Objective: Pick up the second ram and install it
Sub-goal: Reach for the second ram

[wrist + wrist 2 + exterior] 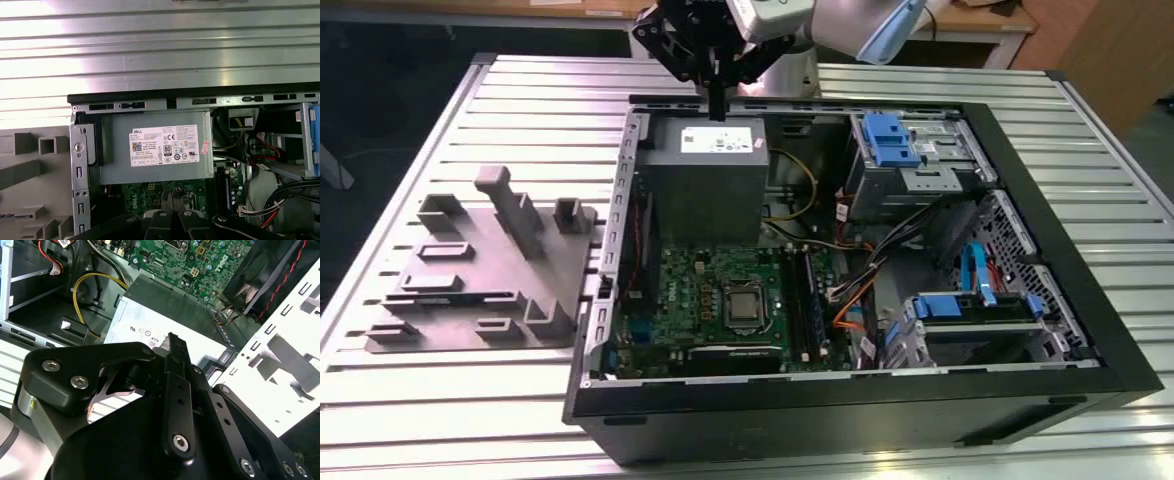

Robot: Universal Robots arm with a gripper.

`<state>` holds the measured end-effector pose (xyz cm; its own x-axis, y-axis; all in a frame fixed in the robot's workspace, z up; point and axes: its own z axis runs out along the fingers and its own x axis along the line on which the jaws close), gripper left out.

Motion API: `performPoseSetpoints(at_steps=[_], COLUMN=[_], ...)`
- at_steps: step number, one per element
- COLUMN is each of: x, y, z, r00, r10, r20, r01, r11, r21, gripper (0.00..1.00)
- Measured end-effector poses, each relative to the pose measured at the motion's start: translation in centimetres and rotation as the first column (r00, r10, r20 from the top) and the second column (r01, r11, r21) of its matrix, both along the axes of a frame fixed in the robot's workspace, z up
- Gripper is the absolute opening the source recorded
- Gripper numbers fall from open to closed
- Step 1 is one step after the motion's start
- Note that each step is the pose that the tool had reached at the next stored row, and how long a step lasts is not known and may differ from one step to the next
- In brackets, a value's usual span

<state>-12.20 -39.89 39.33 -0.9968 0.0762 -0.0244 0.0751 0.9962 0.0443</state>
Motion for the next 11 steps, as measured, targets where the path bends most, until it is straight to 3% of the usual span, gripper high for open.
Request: performPoseSetpoints(at_steps=[6, 11], x=[-0.1, -1.0], y=[0.00, 0.00], z=[0.00, -0.03], r00=[1.0000, 1.0000], r10=[0.000, 0.000], r20=[0.0001, 0.0016], r01=[0.000, 0.000], r11=[1.0000, 1.0000], r21=[-0.0001, 0.0000], gripper=[0.10, 0.10])
